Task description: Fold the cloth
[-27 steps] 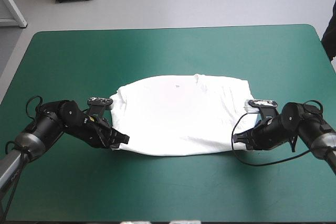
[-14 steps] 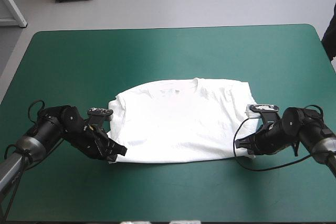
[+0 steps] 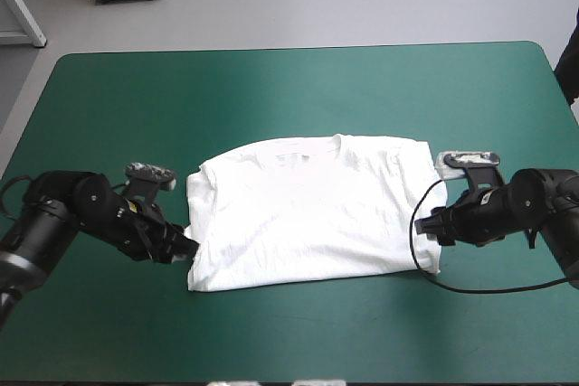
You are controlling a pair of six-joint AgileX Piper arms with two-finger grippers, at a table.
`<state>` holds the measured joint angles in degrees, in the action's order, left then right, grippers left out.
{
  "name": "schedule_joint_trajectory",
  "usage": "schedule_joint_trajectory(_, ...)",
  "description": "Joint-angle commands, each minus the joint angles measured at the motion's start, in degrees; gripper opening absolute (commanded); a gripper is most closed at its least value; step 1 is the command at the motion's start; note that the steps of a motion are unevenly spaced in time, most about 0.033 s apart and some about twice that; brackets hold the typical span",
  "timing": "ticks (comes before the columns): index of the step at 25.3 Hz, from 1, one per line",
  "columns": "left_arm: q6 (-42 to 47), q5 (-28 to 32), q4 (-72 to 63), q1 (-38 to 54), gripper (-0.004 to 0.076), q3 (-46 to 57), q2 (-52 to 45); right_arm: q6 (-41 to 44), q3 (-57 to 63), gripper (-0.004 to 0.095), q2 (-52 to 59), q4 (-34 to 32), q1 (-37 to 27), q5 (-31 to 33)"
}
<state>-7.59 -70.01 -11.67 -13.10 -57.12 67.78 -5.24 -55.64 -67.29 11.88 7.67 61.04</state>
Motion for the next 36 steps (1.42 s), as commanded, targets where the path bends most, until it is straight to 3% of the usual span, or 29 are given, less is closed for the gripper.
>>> schedule_joint_trajectory(1,3.2,0.6,5.8,-0.4,0.0381,-10.5,-3.4,1.0,-7.5,0.0564,2.0,-1.3,0.0,-1.4)
schedule_joint_trajectory(9,4.7,9.6,13.7,-0.4,0.0447,-15.5,2.3,1.0,-14.8,0.0564,2.0,-1.8,0.0,-4.9)
schedule_joint_trajectory(14,5.1,19.2,13.6,-0.4,0.0449,-15.5,16.1,1.0,-15.4,0.0564,2.0,-2.3,0.0,-4.2)
schedule_joint_trajectory(26,6.2,23.2,12.4,3.1,0.0448,-15.5,29.8,0.1,-15.4,0.0563,2.1,-2.3,0.0,-2.6)
schedule_joint_trajectory(32,2.0,24.7,5.9,3.1,0.0447,-15.5,32.3,0.1,-15.4,0.0563,2.1,-2.3,0.0,-2.4)
schedule_joint_trajectory(36,1.6,25.1,4.5,3.1,0.0384,-15.5,33.3,0.1,-15.4,0.0563,2.1,-2.3,0.1,-2.2)
